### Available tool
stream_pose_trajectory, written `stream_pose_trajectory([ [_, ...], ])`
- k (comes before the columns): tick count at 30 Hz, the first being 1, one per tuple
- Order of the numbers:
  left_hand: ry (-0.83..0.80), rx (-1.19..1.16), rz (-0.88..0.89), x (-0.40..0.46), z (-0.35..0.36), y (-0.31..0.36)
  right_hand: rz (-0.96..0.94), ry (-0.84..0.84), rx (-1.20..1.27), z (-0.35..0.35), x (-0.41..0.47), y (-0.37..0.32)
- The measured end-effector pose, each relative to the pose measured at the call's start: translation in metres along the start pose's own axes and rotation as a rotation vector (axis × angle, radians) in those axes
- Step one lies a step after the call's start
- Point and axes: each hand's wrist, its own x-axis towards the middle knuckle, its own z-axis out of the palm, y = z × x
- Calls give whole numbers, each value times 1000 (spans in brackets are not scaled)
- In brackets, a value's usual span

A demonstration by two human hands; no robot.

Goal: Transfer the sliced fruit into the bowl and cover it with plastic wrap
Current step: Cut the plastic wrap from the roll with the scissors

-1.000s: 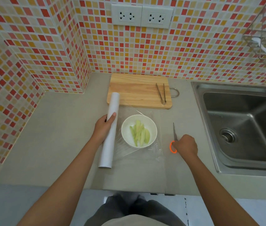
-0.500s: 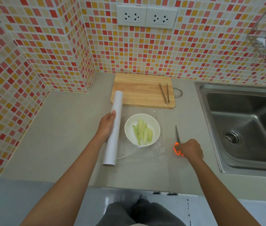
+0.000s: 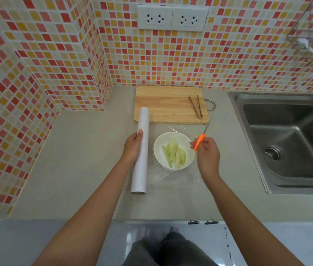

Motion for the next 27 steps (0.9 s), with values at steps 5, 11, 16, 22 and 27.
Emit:
stream_pose_trajectory([
  [5,-7,-2,1,-1,-3,-1,-102,-6,-189,11,10,14],
  [11,-26,-3,15,-3,-5,-4,-87,-69,-321,12,15,35],
  [16,-35,-30,10,-3,-7,-8,-49,15,-280,20,16,37],
  [22,-25,-54,-21,-1,-9,-11,-50,74,-243,25,17,40],
  [27,-25,-42,-19,-1,-9,-8,-60,91,-253,26,17,42],
])
